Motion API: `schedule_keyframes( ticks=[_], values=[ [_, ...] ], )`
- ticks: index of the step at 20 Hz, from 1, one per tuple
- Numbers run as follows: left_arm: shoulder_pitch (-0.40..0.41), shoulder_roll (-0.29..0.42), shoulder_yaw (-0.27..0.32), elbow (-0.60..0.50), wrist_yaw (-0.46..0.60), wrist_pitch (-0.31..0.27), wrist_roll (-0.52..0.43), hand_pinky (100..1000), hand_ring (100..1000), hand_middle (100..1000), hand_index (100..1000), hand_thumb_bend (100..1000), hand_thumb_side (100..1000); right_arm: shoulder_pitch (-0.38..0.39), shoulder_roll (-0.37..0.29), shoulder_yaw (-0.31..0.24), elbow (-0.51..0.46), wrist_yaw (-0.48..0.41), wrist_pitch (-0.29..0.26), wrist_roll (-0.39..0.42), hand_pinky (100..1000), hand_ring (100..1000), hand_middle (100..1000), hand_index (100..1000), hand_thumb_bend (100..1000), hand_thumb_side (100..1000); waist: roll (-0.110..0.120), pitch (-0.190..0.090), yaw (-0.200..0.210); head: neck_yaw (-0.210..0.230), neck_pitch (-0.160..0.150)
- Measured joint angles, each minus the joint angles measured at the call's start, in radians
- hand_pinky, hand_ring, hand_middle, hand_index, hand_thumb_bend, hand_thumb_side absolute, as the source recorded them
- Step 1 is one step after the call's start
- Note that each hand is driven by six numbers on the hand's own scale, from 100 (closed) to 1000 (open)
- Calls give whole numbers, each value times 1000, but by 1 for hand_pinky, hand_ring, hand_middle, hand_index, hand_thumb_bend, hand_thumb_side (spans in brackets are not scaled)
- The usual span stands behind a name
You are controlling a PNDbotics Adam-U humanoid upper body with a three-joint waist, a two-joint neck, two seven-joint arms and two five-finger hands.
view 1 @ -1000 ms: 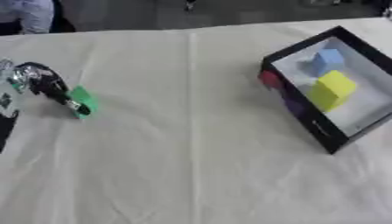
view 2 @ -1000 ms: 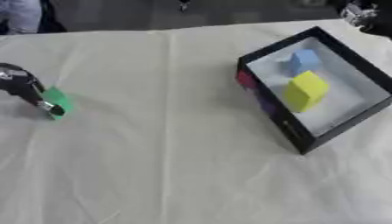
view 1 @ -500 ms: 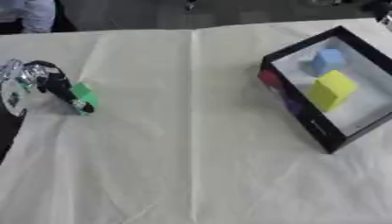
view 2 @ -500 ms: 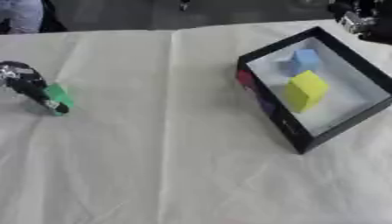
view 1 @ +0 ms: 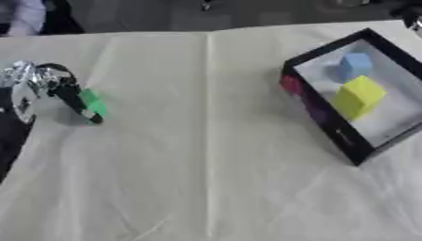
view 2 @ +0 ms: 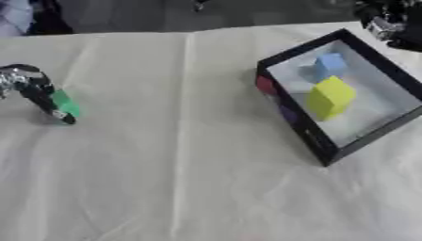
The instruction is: Pick up the objects with one hand, pass them to the other hand, and then place them into the box on the other side of the table.
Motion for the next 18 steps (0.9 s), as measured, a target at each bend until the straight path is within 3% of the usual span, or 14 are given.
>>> schedule_keyframes(
  ticks=[3, 11, 18],
  values=[
    [0, -2, -1, 0, -10, -4, -11, 886, 822, 658, 576, 547, 141, 5, 0, 0, 0, 0, -1, 0, 973, 838, 857, 955, 100, 375, 0, 0, 0, 1, 0],
    [-1, -7, -6, -5, -18, -10, -33, 870, 800, 624, 495, 409, 100, 3, 0, 3, 11, 0, -2, 1, 973, 838, 857, 955, 100, 390, 0, -1, 3, 1, 0],
    [-1, -7, -14, -50, -11, -18, -46, 858, 782, 612, 470, 402, 100, -3, 0, 5, 19, -1, -3, 2, 973, 839, 858, 956, 100, 389, 0, -2, 8, -4, 0]
  ],
)
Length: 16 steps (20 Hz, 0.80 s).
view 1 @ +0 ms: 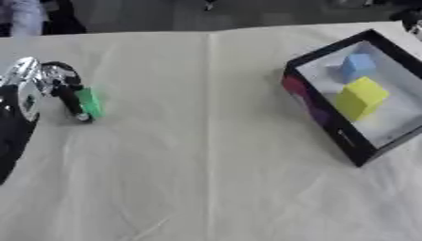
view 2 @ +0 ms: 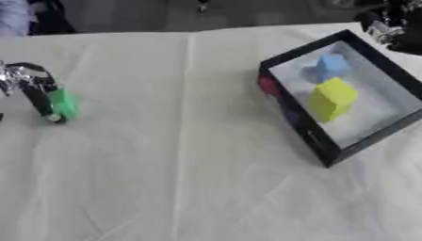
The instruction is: Pick up the objects with one hand, pass them to the other hand, and then place them into the box on the other side of the table.
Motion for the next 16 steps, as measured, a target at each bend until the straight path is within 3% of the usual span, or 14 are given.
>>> schedule_keyframes(
  ticks=[8, 12, 16],
  values=[
    [38, 18, -30, -205, 37, 57, 49, 839, 758, 599, 454, 377, 100, -13, 0, 0, -5, -33, 0, 0, 971, 840, 858, 954, 100, 343, 0, -3, 13, -4, 0],
    [69, 24, -38, -332, 58, 96, 151, 823, 736, 586, 447, 339, 100, -41, -2, 6, -41, -70, -1, 0, 970, 843, 861, 957, 100, 285, 0, -12, 19, -12, 0],
    [114, 24, -41, -437, 123, 90, 297, 804, 701, 557, 434, 307, 100, -87, -4, 21, -96, -112, -7, 9, 967, 848, 872, 962, 100, 226, -2, -13, 24, -21, 0]
  ],
)
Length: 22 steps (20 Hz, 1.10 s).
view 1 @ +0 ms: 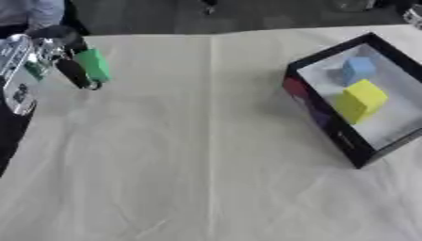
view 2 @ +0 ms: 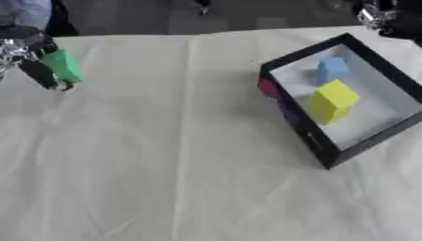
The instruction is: Pick up the objects with one hand, pass them to the other hand, and then place them into the box on the other side of the table.
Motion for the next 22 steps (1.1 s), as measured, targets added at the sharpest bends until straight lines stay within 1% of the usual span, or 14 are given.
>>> schedule_keyframes(
  ticks=[3, 6, 10, 13, 15, 19, 22],
  values=[
    [32, -17, 0, -56, 42, -9, 113, 798, 690, 548, 430, 304, 100, -41, 0, 18, -43, -30, -3, 19, 966, 852, 877, 962, 100, 204, -11, -1, 5, -4, 0],
    [61, -39, 0, -99, 55, -16, 204, 795, 692, 544, 427, 290, 100, -86, 2, 41, -75, -42, -2, 44, 964, 861, 887, 965, 100, 184, -19, -2, 9, -4, 0],
    [87, -75, 0, -139, 55, -40, 302, 763, 679, 540, 424, 264, 100, -135, 19, 81, -99, -36, -11, 104, 963, 869, 889, 965, 100, 200, -27, -6, 12, 1, 0],
    [103, -104, 0, -146, 54, -61, 366, 753, 665, 531, 421, 246, 100, -170, 43, 112, -110, -20, -23, 158, 957, 871, 885, 957, 100, 140, -36, -6, 14, 3, 0],
    [113, -124, 1, -146, 54, -69, 407, 753, 664, 529, 418, 238, 100, -198, 60, 132, -117, -9, -40, 187, 954, 874, 886, 953, 100, 102, -39, -6, 14, 4, 0],
    [129, -158, 6, -146, 69, -95, 481, 751, 663, 524, 415, 214, 100, -251, 95, 174, -132, 34, -86, 240, 949, 880, 890, 952, 100, 100, -46, -8, 13, 5, 0],
    [138, -177, 8, -146, 100, -131, 538, 747, 660, 519, 412, 189, 100, -286, 126, 207, -134, 78, -124, 288, 943, 884, 893, 953, 138, 100, -47, -10, 13, 3, 0]
  ],
)
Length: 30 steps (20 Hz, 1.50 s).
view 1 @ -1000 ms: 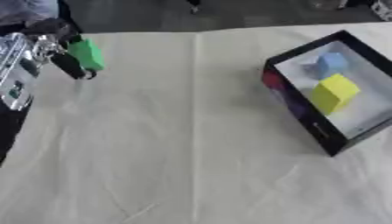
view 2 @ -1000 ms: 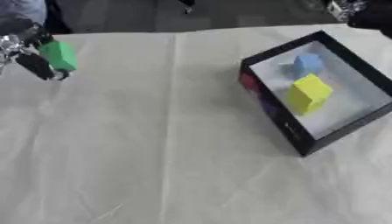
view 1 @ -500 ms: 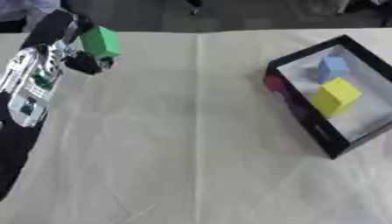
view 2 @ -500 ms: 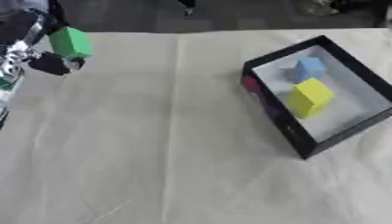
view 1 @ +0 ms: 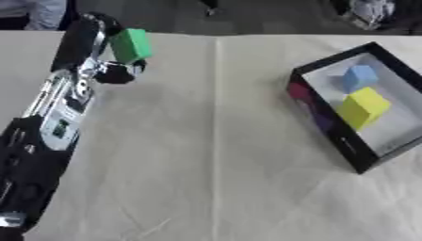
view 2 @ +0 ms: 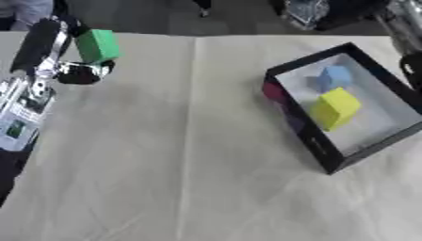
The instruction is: Pick up the objects with one hand, pass them to the other hand, and then place them into the box on the other side of the table.
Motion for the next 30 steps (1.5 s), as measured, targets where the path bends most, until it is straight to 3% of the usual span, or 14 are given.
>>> schedule_keyframes(
  ticks=[2, 3, 4, 12, 19, 25, 30],
  values=[
    [7, -10, 2, 1, 26, -29, 35, 744, 660, 517, 412, 178, 101, -20, 22, 20, 1, 30, -24, 28, 940, 886, 895, 952, 171, 100, -3, 0, 0, -2, 0],
    [10, -15, 4, 2, 38, -45, 51, 744, 658, 516, 412, 175, 106, -32, 34, 30, 3, 47, -35, 43, 939, 896, 898, 953, 253, 100, -4, 0, -1, -3, 0],
    [14, -21, 4, 4, 53, -64, 64, 743, 656, 515, 411, 165, 118, -43, 46, 40, 8, 64, -47, 57, 941, 903, 907, 953, 208, 100, -4, 0, -1, -5, 0],
    [56, -59, 4, 0, 160, -199, 103, 742, 643, 506, 406, 133, 150, -89, 130, 111, 37, 194, -143, 158, 936, 903, 904, 958, 279, 100, -4, 0, -8, -9, 0],
    [80, -89, 4, -48, 219, -258, 103, 744, 640, 505, 406, 123, 158, -117, 178, 152, 51, 243, -195, 230, 933, 900, 901, 957, 302, 100, -4, 0, -8, -18, 0],
    [92, -110, -11, -79, 224, -307, 100, 745, 635, 503, 406, 122, 154, -150, 217, 174, 93, 263, -200, 228, 924, 874, 875, 939, 282, 100, -4, 0, 4, -33, 0],
    [107, -127, -30, -105, 223, -328, 94, 745, 632, 502, 406, 125, 152, -159, 245, 179, 142, 305, -185, 145, 904, 840, 844, 906, 286, 100, -4, 1, 12, -47, 0]
  ],
)
